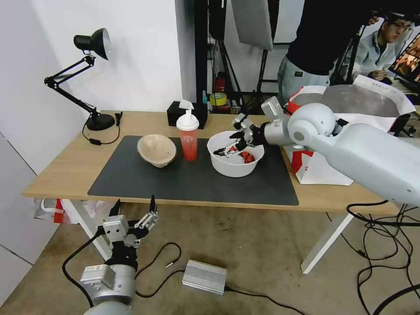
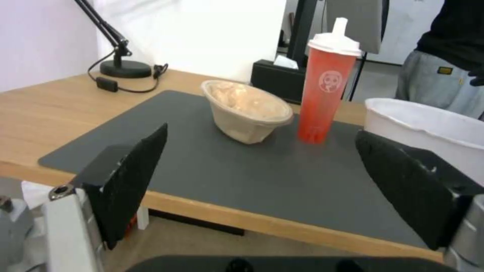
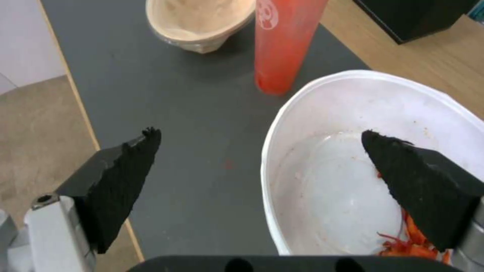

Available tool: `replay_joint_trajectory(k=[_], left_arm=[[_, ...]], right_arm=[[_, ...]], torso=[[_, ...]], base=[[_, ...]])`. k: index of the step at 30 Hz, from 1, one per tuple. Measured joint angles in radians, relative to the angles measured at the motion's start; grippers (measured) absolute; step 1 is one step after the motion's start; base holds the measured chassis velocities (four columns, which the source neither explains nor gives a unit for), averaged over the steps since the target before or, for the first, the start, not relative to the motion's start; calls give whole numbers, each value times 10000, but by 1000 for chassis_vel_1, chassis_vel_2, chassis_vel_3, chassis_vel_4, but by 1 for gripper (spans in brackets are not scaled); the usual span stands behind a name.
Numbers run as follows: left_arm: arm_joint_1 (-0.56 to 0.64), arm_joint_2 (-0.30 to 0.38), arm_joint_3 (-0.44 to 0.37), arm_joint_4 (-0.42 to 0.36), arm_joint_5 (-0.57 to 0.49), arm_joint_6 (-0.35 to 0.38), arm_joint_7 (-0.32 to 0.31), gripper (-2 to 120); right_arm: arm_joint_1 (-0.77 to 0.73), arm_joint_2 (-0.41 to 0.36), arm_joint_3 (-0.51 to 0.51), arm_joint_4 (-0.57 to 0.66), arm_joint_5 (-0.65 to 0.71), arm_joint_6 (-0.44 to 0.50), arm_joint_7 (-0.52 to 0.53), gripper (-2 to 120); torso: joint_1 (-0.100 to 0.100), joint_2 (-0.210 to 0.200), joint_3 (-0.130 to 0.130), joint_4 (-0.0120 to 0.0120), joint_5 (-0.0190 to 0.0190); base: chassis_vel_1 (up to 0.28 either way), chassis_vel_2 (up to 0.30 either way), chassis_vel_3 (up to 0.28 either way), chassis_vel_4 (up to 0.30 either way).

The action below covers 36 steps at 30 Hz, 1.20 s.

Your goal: Pick up the trash from the table and place it into the takeout bag.

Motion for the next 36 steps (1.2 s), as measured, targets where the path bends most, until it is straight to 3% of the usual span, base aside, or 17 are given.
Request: replay_joint_trajectory(k=[18,36], left_arm=[[-29,-23,86,88,203,-107,-33,100],[20,-248,417,226,610,-277,-33,100]], right_arm=[[-186,550,-398,-806,-681,2,-197,100],[-456,442,-467,-859,-975,6,-407,100]], torso=[[0,0,0,0,0],[0,0,-1,0,1]], base=[[0,0,0,0],[0,0,0,0]])
